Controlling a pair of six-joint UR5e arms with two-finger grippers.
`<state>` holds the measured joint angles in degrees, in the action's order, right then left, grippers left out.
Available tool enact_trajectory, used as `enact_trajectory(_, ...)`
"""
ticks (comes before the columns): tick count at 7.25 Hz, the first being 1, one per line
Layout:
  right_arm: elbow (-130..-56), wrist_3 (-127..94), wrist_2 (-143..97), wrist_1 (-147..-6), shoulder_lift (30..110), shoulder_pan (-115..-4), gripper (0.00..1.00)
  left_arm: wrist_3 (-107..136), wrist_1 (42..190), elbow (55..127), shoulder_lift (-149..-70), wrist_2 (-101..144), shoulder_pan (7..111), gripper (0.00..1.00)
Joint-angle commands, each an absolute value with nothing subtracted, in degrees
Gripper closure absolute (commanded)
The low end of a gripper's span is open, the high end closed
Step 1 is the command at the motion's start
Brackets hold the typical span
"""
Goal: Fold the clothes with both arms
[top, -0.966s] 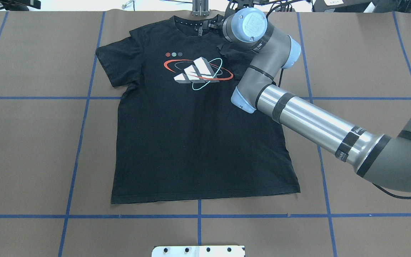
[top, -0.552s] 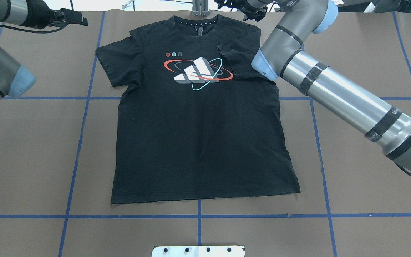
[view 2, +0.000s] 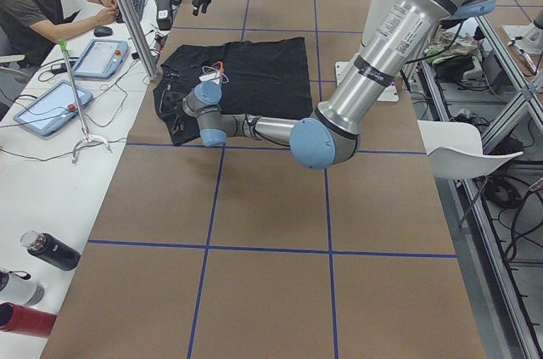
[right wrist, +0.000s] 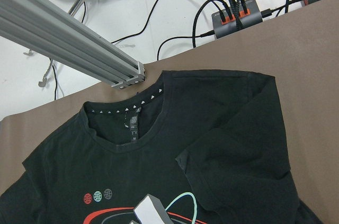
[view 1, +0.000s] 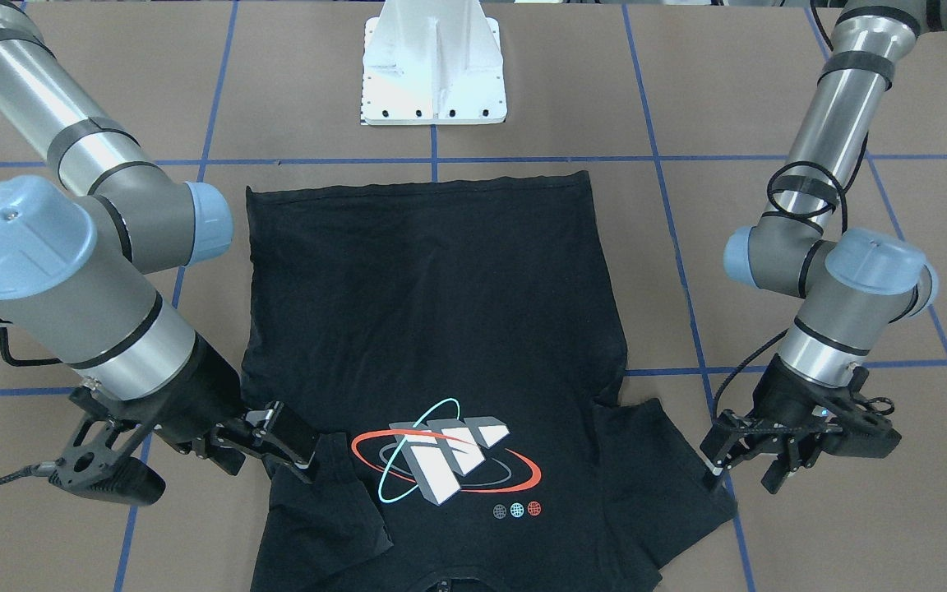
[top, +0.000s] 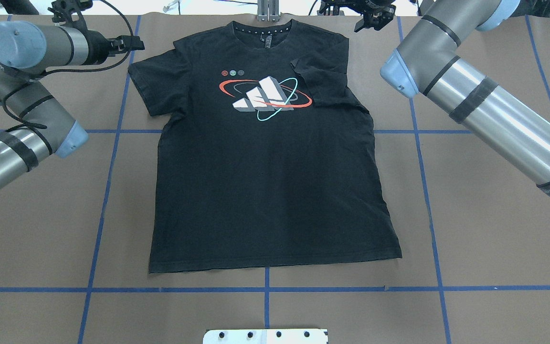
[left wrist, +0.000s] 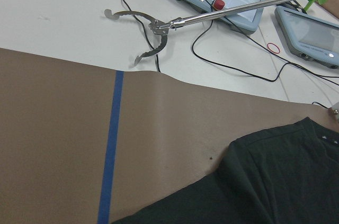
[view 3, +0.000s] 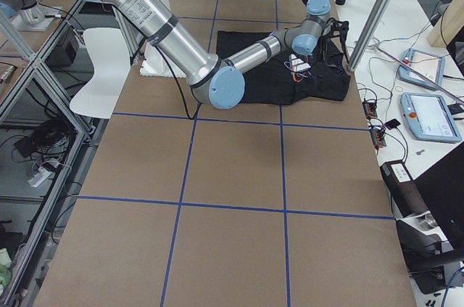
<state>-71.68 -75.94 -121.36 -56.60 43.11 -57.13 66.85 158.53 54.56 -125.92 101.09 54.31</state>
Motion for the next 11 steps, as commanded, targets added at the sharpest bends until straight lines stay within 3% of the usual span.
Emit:
enact_trajectory(1, -72.86, -75.68, -121.55, -57.48, 44.12, -57.04, 0.01, 66.97, 158.99, 49.77, -127.43, 96.18, 52.21, 0.03)
enact_trajectory(11, -72.6, -75.23, -121.11, -57.48, 44.03, -56.87, 0.01, 65.13, 159.17, 42.54, -130.69, 95.71, 52.21, 0.34)
